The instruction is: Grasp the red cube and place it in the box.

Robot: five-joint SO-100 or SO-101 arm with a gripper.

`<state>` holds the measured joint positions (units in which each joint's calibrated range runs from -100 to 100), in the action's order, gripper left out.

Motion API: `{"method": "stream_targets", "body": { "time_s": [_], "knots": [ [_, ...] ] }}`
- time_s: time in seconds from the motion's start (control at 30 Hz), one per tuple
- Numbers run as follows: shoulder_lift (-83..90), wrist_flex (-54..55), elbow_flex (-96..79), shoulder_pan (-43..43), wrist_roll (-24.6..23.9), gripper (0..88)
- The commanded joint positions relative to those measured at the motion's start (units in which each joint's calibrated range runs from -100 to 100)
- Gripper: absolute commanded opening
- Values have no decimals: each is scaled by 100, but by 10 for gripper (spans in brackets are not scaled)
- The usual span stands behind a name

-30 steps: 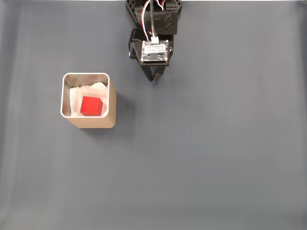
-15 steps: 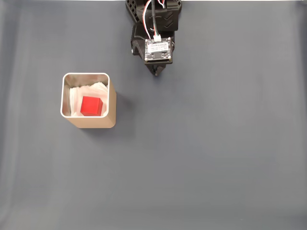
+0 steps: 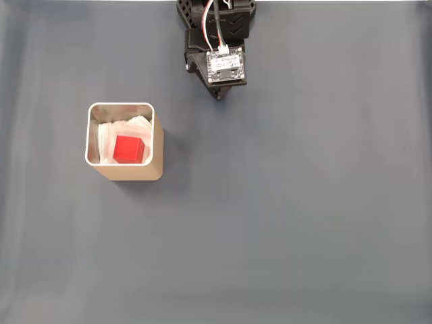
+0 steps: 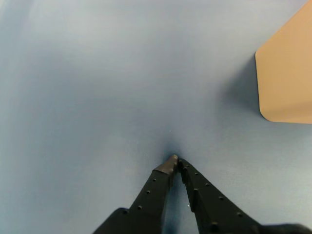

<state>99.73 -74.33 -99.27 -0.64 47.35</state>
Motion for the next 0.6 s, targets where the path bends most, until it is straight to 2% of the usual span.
{"method": "stream_targets", "body": {
  "time_s": [0.0, 0.57],
  "knots": [
    [18, -203, -55, 46, -5, 8],
    [27, -195, -55, 25, -73, 8]
  ]
}}
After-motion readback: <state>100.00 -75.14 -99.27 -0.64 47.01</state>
